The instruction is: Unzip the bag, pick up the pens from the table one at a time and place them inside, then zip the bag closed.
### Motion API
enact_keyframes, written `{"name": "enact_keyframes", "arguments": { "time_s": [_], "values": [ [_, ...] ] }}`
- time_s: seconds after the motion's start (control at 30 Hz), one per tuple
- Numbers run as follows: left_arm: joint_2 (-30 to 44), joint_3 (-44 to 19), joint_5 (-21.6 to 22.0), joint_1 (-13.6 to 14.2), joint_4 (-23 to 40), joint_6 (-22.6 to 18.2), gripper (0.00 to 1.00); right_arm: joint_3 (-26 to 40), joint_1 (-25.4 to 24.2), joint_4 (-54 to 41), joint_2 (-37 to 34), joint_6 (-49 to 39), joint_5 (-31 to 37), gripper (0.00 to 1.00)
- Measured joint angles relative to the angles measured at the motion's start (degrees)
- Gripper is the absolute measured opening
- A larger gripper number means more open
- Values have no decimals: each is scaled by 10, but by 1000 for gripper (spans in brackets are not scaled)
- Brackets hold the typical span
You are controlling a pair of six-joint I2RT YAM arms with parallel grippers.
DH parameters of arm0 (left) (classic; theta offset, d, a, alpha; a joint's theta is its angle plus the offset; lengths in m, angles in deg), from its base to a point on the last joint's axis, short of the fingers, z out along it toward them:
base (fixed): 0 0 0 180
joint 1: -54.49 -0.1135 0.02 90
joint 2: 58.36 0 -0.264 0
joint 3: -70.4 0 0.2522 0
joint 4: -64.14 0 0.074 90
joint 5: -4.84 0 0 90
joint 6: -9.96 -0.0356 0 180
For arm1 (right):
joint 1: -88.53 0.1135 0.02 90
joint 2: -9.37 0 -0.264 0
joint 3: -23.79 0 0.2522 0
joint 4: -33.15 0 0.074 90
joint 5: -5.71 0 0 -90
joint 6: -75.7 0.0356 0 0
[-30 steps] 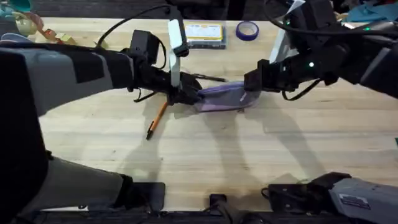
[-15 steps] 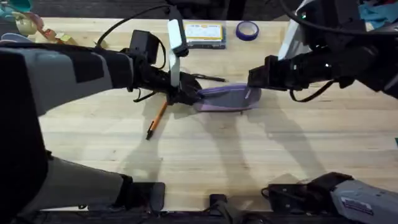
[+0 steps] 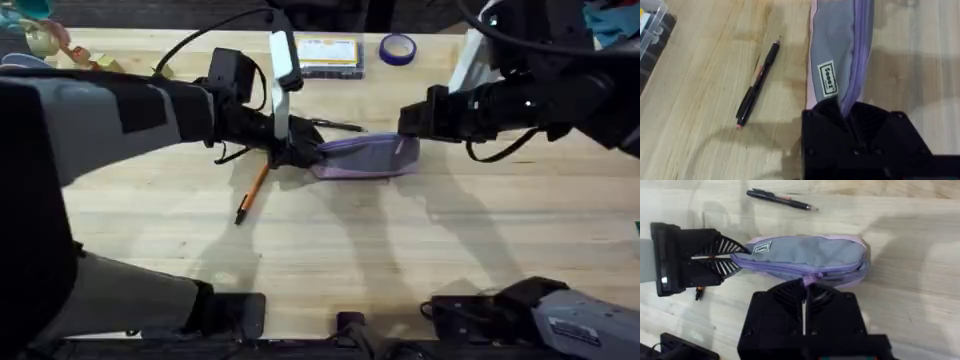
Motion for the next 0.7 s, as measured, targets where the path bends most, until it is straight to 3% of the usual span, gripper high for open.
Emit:
{"name": "enact_keyframes", "arguments": {
  "time_s": [0.3,0.7],
  "values": [
    [0,0,0,0,0,0,42,0,5,22,0,16,1,32],
    [0,0,3,-3,1,0,42,0,50,54,-12,23,18,32]
  ]
}}
